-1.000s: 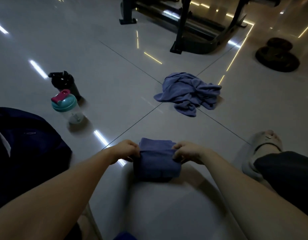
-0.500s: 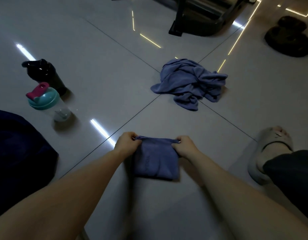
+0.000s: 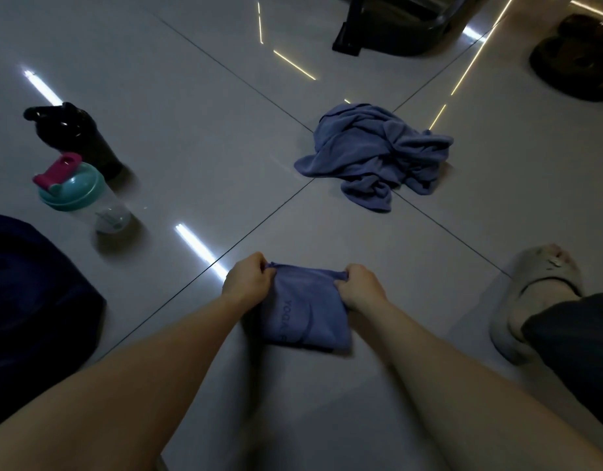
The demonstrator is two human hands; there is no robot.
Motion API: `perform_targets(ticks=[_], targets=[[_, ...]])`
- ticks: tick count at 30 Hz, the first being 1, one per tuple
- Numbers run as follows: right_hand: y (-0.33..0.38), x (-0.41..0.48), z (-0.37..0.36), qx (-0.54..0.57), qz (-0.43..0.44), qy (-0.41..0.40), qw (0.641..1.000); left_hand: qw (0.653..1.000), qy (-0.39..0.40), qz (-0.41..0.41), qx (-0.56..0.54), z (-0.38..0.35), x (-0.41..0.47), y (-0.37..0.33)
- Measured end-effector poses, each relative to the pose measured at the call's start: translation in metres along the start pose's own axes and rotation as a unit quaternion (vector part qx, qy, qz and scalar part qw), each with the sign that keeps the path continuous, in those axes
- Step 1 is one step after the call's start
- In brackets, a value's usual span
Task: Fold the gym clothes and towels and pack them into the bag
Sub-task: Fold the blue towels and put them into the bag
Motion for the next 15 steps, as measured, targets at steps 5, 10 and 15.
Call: perform_targets(ticks=[5,10,15], targets=[[0.012,-0.027,0.008,-0.148,0.057,-0.141,0.977,0.967,-0.153,-0.099,0.18,0.005,-0.024,-0.011],[0.023,-0.047,-0.035,-0.231,0.321,-0.219,0.892,0.887,-0.079,-0.302,0.339,-0.046,-0.032,-0.008],[-0.013,-0.044,-0.059,-0.289,0.274,-0.136,0.907,0.897,0.002,-0.219,0.383,-0.056,-0.02,0.008]])
Point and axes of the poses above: each hand's wrist, its own x-axis towards the middle knuckle, its own z-axis out of the back of the hand, y = z × x, the point moved 3 cm from there along x, towards the middle knuckle, and after that the axes turned 13 degrees about y, right-handed, at the moved point
